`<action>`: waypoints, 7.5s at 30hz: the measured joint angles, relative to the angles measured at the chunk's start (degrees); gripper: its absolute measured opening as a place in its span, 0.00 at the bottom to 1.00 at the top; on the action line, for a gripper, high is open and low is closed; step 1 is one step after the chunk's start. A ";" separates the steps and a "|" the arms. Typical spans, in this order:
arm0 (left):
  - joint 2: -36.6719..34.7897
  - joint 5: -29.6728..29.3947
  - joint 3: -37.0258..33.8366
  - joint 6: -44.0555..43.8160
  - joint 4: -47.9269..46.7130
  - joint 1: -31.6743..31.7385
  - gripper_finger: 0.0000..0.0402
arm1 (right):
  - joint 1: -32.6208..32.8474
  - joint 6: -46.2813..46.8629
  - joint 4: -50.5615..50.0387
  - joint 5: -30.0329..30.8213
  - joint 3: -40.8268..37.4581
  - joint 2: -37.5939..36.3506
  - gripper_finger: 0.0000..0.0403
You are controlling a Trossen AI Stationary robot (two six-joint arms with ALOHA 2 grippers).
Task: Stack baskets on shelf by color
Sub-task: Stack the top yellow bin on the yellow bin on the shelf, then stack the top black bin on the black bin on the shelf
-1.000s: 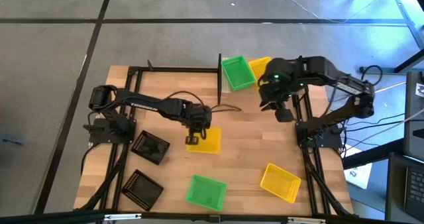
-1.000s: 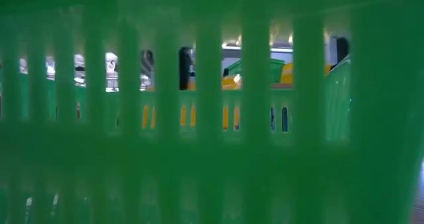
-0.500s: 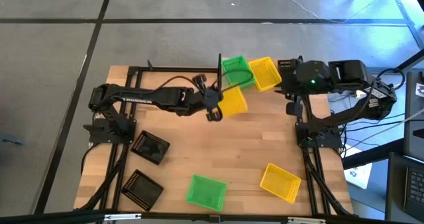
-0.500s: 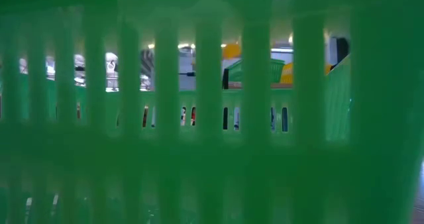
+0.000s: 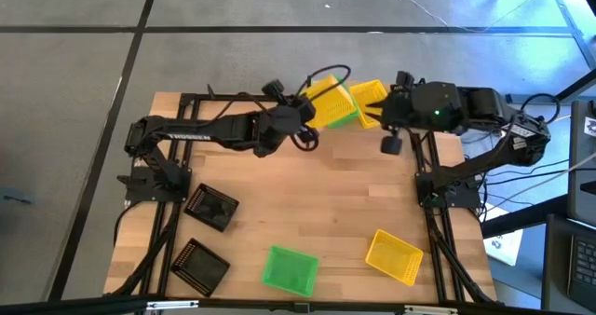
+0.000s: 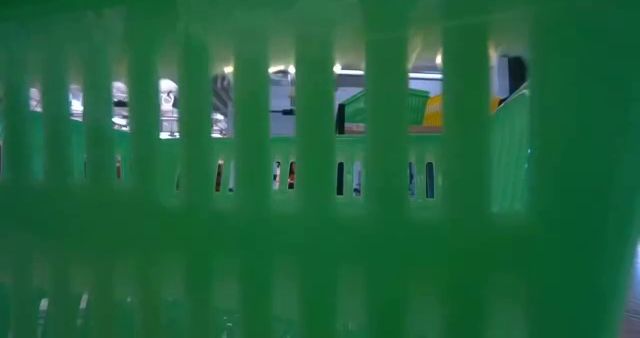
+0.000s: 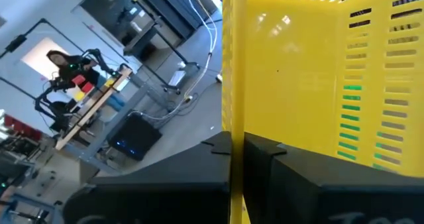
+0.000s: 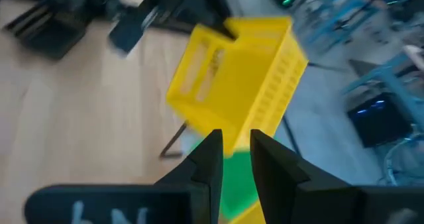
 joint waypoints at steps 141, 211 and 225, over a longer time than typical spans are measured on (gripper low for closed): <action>-5.99 0.83 0.04 -12.07 1.01 -11.09 0.19 | -45.53 -52.82 -12.38 -19.57 2.21 13.86 0.04; -11.98 55.13 -6.77 -94.69 -62.86 -11.30 0.19 | -3.82 -7.77 -24.71 -26.83 7.54 -1.07 0.15; -11.83 64.16 -29.87 -106.82 -44.66 -20.50 0.19 | -0.77 -7.41 -23.36 -34.23 6.93 -0.81 0.15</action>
